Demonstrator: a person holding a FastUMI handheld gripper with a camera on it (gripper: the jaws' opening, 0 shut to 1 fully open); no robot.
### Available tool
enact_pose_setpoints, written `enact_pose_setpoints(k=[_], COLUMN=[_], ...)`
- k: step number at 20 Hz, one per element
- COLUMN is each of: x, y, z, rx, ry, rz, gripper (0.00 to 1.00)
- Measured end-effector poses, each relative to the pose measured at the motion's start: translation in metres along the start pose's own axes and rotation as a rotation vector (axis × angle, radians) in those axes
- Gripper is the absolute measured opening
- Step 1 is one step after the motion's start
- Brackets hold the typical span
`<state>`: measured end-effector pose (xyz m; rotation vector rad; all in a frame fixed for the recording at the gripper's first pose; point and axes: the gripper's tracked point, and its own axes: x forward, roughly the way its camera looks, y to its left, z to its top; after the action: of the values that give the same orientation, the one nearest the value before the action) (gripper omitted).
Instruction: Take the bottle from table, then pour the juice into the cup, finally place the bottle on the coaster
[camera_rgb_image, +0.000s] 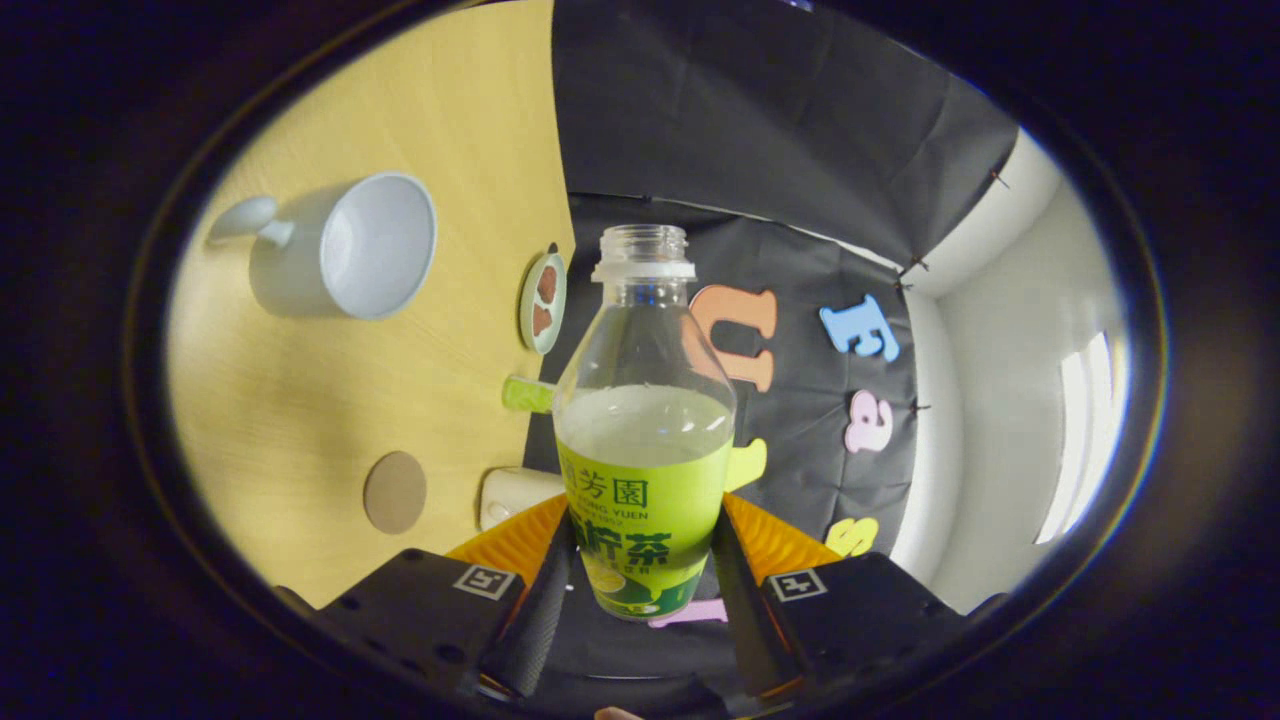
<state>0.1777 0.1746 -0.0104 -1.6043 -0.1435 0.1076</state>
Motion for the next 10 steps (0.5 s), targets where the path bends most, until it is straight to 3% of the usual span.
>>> enact_pose_setpoints(k=[5,10], x=[-0.008,-0.011], y=[0.014,0.010], z=[-0.003,-0.013], rx=[0.248,0.575], ry=[-0.003,0.010], rz=[0.068,0.128], gripper=[0.77,0.77])
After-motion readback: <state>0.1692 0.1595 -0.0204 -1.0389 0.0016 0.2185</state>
